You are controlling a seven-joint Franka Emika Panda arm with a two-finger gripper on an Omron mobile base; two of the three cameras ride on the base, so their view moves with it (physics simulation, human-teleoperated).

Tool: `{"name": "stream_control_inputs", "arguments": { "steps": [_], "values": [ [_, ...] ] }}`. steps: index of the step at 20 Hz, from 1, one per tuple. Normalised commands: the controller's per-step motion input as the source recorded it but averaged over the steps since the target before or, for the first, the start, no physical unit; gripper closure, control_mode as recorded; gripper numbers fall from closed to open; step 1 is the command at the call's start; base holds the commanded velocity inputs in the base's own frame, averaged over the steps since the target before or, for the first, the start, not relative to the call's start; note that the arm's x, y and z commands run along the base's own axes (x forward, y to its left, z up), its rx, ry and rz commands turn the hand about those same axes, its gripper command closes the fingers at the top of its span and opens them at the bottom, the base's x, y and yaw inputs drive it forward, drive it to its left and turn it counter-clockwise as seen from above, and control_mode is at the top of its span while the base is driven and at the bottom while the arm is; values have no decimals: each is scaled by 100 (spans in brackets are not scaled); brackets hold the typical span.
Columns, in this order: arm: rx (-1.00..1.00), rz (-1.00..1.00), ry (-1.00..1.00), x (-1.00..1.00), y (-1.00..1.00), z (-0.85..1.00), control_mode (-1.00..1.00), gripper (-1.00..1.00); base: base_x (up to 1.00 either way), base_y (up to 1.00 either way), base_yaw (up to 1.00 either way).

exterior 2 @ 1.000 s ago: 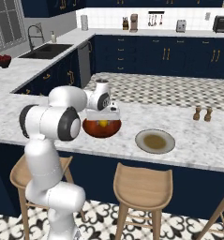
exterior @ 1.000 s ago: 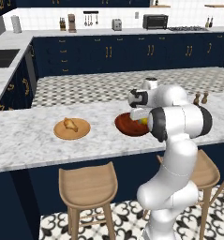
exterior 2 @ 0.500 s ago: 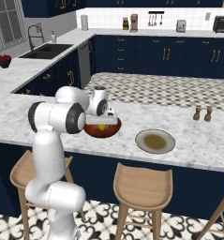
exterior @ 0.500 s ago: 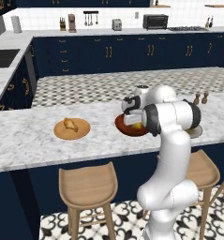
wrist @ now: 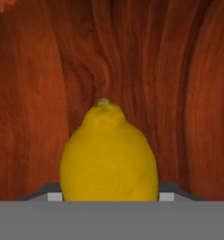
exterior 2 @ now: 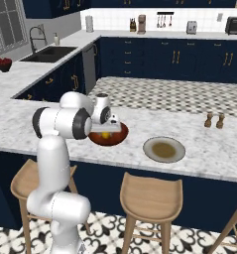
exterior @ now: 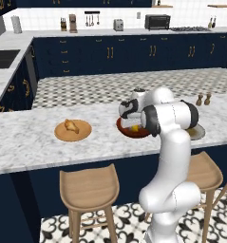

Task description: Pick the chicken drumstick and lemon from their plates and place them in the bowl. Then put the bowl in the fridge.

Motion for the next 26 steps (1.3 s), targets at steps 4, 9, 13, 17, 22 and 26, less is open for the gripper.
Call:
{"name": "stream_control_inputs", "arguments": {
  "steps": [4, 9, 13, 17, 22, 26],
  "values": [
    [-3, 0, -2, -1, 3, 4, -100, -100, 0, 0, 0],
    [0, 0, -1, -21, 0, 41, -100, -100, 0, 0, 0],
    [-2, 2, -10, -29, 60, 78, -100, -100, 0, 0, 0],
    [0, 7, -8, -72, 71, 43, -100, -100, 0, 0, 0],
    [0, 14, -19, -67, 99, 31, -100, -100, 0, 0, 0],
    [0, 8, 0, -2, 100, 10, -100, -100, 0, 0, 0]
  ]
}}
